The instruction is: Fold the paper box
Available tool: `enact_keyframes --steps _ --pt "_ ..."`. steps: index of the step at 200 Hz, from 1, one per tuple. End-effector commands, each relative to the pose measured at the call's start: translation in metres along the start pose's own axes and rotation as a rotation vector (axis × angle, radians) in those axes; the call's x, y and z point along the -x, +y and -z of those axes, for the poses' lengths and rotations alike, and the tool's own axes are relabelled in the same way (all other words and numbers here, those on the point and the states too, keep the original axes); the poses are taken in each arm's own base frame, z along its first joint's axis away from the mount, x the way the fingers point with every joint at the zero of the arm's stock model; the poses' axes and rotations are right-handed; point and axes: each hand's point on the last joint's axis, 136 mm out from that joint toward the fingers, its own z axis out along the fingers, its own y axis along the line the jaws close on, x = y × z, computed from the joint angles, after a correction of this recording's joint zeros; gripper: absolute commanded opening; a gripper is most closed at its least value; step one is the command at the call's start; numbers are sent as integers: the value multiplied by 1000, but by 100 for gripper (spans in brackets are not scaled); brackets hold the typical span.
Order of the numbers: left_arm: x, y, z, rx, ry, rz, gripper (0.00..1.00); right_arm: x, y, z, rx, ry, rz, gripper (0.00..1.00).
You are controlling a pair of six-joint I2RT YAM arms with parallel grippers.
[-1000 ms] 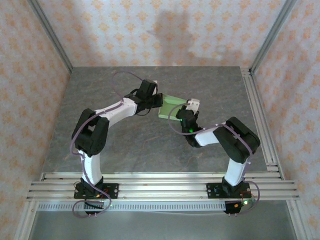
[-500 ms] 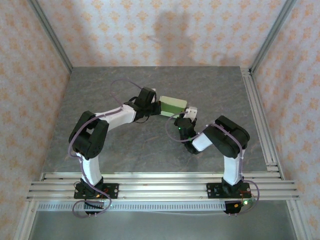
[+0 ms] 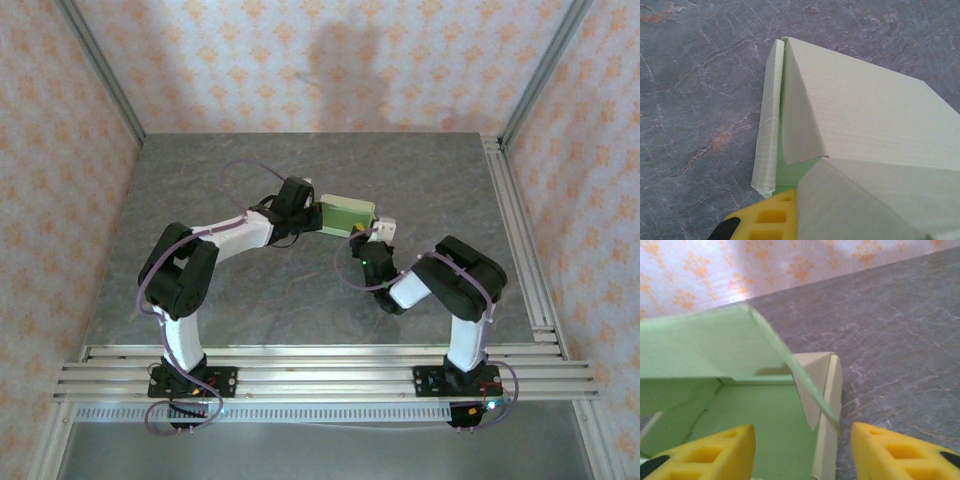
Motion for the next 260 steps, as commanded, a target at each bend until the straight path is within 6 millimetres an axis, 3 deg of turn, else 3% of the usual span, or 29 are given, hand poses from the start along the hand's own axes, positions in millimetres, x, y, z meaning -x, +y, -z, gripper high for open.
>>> enact_keyframes --steps 1,43,71,107,113,135,176,185,199,237,260 --pt "8 1 7 27 -34 -8 0 22 8 12 48 -43 -27 65" --pt "8 0 5 27 -30 -13 0 41 4 35 86 -59 -27 83" --pt "9 -1 4 27 -31 -13 0 57 6 54 137 -50 -11 89" --pt "10 -1 4 23 -35 -11 0 89 14 77 194 -22 40 95" --pt "10 -1 4 21 -37 -10 0 102 16 83 205 -35 38 95" --pt "9 -1 3 17 -36 -10 0 125 17 88 178 -34 27 96" --pt "5 -1 4 8 -29 -15 0 144 -2 66 26 109 -181 92" --pt "4 -1 4 6 -26 -14 0 140 -7 57 12 164 -235 91" --pt "3 -1 5 1 -32 -8 8 127 -8 41 9 258 -259 90" --pt "6 -5 9 -17 -39 -13 14 104 -3 1 -16 426 -189 89" --pt "5 -8 15 -30 -33 -29 27 93 -6 -18 -53 481 -175 89"
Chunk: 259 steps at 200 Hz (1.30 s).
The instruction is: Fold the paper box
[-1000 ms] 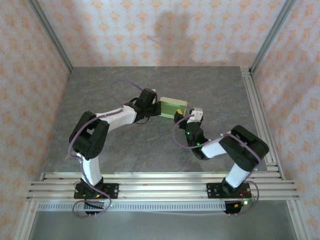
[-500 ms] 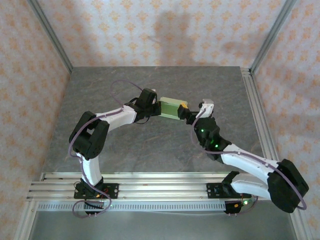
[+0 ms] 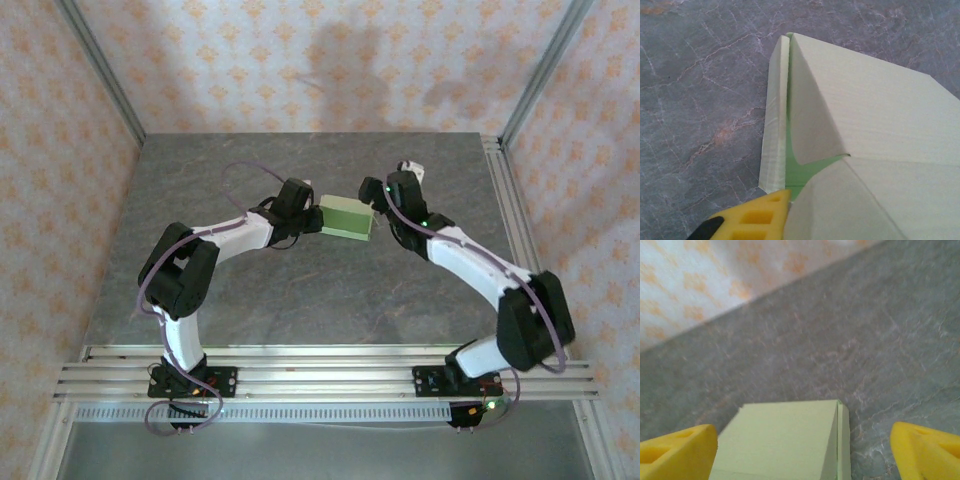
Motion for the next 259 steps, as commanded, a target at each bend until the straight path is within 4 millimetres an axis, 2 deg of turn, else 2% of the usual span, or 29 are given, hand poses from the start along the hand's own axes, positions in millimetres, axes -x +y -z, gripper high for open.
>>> enact_keyframes --steps 1,39,60,75,98,109,124,159,180,203,242,248,259 --pt "10 -11 17 -32 -37 -27 27 -14 -5 -14 -35 118 4 89" --pt "3 -8 36 -32 -33 -70 47 -26 -15 -37 -66 196 -49 89" --pt "-9 -2 50 -30 -22 -109 62 -31 -17 -43 -65 220 -58 89" --pt "-19 2 62 -37 -14 -149 70 -35 -17 -46 -56 239 -60 90" --pt "-26 -10 86 -134 -41 -226 79 -48 -16 -53 -34 283 -36 90" --pt "-22 -18 100 -170 -71 -248 84 -58 -13 -58 -7 325 -11 90" --pt "-11 -18 112 -164 -103 -234 89 -67 -12 -61 11 363 25 88" --pt "28 6 115 -91 -169 -29 89 -82 -20 -71 -3 421 76 71" --pt "45 11 105 -80 -146 18 87 -86 -24 -73 -12 434 92 60" --pt "53 10 78 -63 -53 31 81 -83 -24 -75 11 425 87 58" --pt "45 -7 25 -132 131 45 63 -89 -32 -85 43 463 48 48" --pt "40 -4 13 -124 161 49 62 -90 -32 -86 52 469 43 48" --pt "39 -4 3 -121 181 44 59 -90 -31 -88 69 475 44 47"
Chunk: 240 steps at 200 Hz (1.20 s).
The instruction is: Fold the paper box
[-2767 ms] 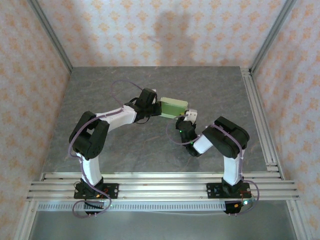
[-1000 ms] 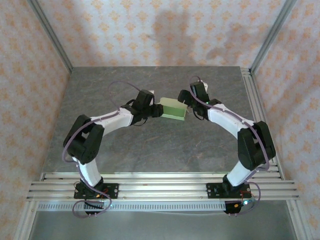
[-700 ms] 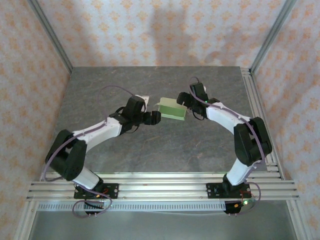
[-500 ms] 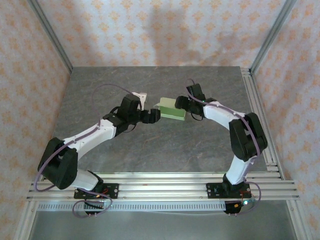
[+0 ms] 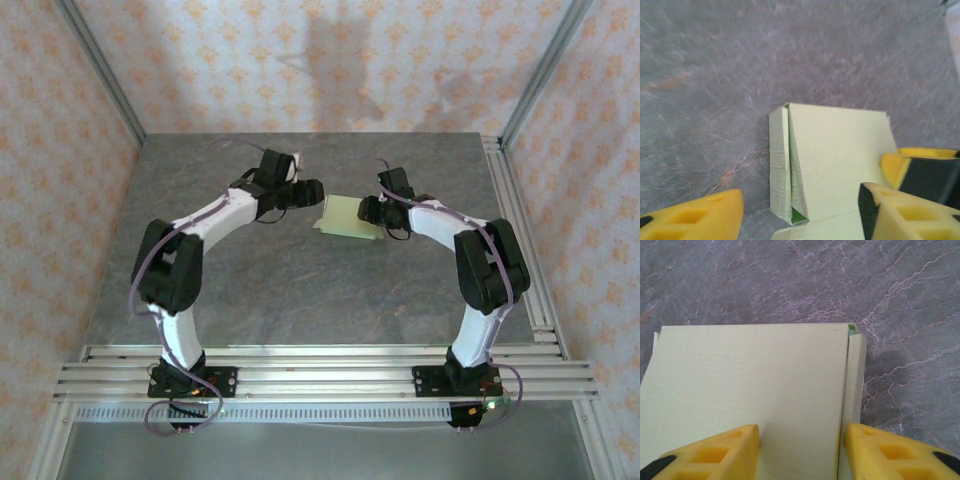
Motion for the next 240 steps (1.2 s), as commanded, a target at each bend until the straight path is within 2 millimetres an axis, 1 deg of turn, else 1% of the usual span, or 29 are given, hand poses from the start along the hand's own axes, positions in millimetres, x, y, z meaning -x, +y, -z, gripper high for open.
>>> enact_keyframes --steps 1,11,23,47,62,73,90,109,120,134,147,161,194,210,240 --pt "-20 1 -17 -12 133 16 59 0 -1 -8 35 30 5 47" --pt "-22 2 -25 -11 151 14 56 0 1 -10 48 38 16 44" --pt "-22 -2 -33 -29 169 15 53 1 2 -12 53 46 34 42" --pt "-31 2 -51 -20 211 15 46 1 5 -16 67 67 67 39" --pt "-38 9 -61 -7 238 32 35 0 4 -20 63 83 79 36" --pt "-40 11 -65 -5 242 42 29 0 4 -22 63 94 84 35" --pt "-41 12 -66 -1 243 50 27 1 3 -22 63 96 83 35" --pt "-41 14 -64 12 244 42 25 10 5 -11 77 58 69 41" --pt "-42 16 -63 22 245 37 22 17 5 -3 85 16 54 47" --pt "-44 20 -64 34 251 37 22 29 0 10 102 -47 17 56" --pt "-45 23 -65 38 255 41 22 36 -7 18 121 -92 -24 60" --pt "-46 23 -65 31 256 33 22 38 -12 22 145 -110 -50 62" --pt "-45 23 -66 -3 270 35 22 35 -18 21 182 -96 -80 65" --pt "-46 23 -66 -29 271 43 16 36 -19 21 201 -96 -95 66" --pt "-47 22 -66 -86 278 61 12 37 -20 21 227 -100 -112 68"
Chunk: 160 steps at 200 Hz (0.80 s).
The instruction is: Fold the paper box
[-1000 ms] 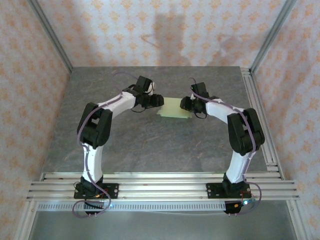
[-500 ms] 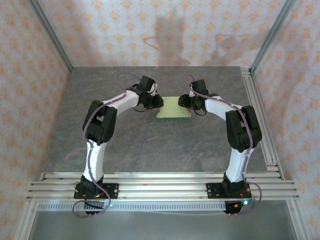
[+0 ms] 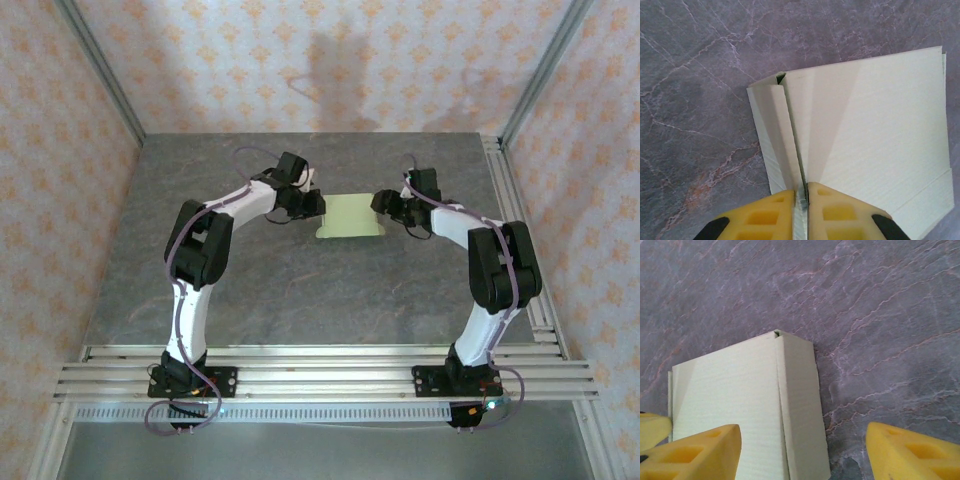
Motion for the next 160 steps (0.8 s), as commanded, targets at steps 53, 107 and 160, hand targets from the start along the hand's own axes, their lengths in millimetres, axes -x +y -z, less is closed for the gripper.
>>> enact_keyframes --steps 53,107,160 --pt "-10 18 -7 -98 54 38 7 7 11 3 88 -15 -21 72" --pt "-12 24 -9 -141 78 50 4 -7 19 -6 170 52 -40 88" --pt "-13 29 -9 -136 85 53 0 -13 34 -17 295 96 -94 86"
